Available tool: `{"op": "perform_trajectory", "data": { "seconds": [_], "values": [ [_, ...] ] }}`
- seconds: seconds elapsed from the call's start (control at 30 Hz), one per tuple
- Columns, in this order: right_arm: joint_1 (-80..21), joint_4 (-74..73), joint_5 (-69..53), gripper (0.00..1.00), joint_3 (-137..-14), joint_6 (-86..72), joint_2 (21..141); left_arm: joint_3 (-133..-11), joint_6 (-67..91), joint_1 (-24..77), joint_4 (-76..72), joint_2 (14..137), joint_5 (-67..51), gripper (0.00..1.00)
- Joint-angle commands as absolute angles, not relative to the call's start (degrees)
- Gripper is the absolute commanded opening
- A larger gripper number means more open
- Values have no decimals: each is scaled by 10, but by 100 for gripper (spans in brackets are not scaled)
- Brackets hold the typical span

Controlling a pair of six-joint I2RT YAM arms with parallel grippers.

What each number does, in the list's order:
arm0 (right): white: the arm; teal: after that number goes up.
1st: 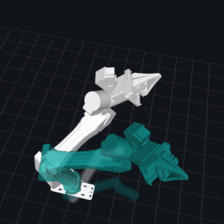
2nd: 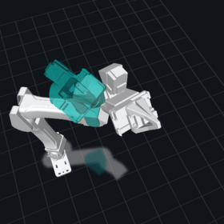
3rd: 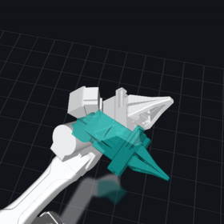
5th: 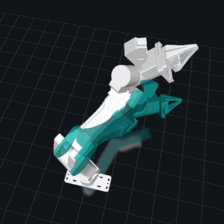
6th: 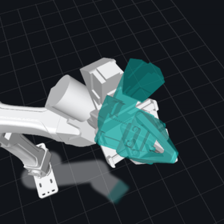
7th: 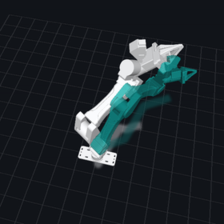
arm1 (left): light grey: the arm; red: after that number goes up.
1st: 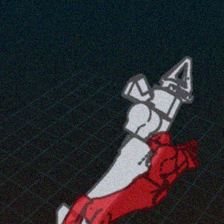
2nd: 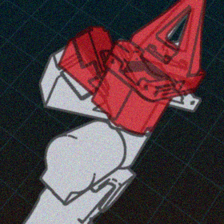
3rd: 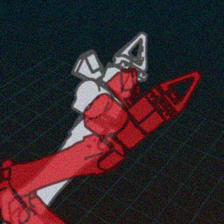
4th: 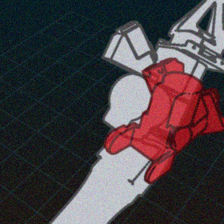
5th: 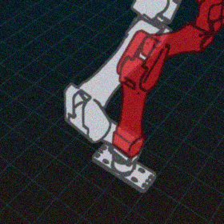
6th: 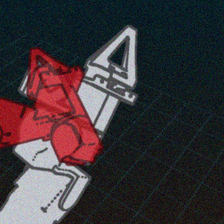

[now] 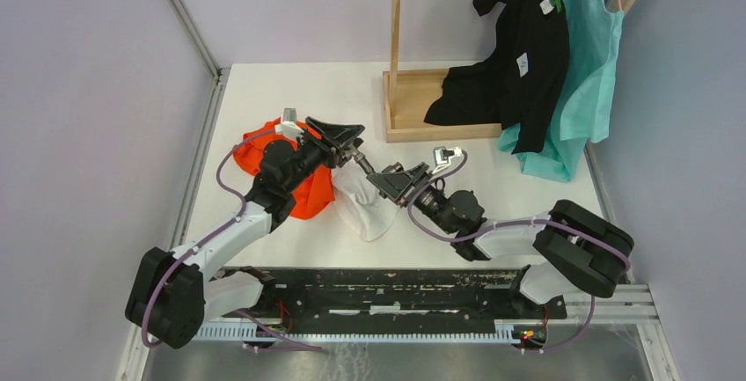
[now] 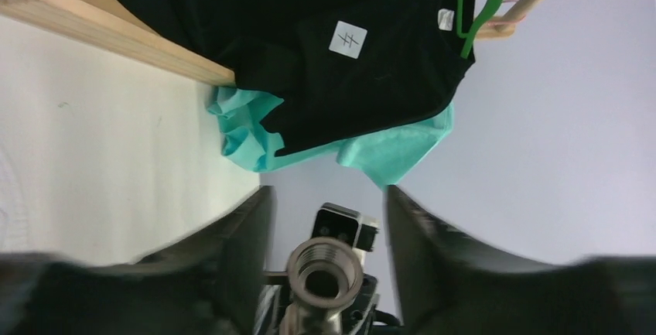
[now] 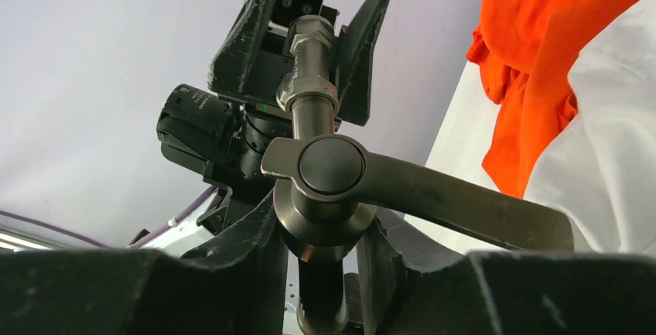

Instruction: Install the water faucets

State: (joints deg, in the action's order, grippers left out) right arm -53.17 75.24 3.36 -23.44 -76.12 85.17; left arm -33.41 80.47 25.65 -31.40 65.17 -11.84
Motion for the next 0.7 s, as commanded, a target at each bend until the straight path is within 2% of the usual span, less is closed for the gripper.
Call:
{"op": "perform_trajectory", "data": {
  "seconds": [0.0,0.07,0.17,0.4,0.57,0.67],
  "values": [
    [-528,811,60,1,-218,-732,802,-350,807,255,-327,634,-138,72],
    [-507,785,34,0,-215,-727,775,-355,794,253,-310,631,-161,83],
    [-465,717,-28,0,-220,-730,724,-353,785,245,-312,629,-209,91],
    [-378,527,-205,0,-264,-713,626,-359,769,225,-348,644,-338,96],
    [-357,368,-306,0,-332,-661,598,-392,727,220,-330,663,-415,100],
    [-353,336,-334,0,-350,-646,592,-400,718,219,-341,671,-446,100]
  ]
}}
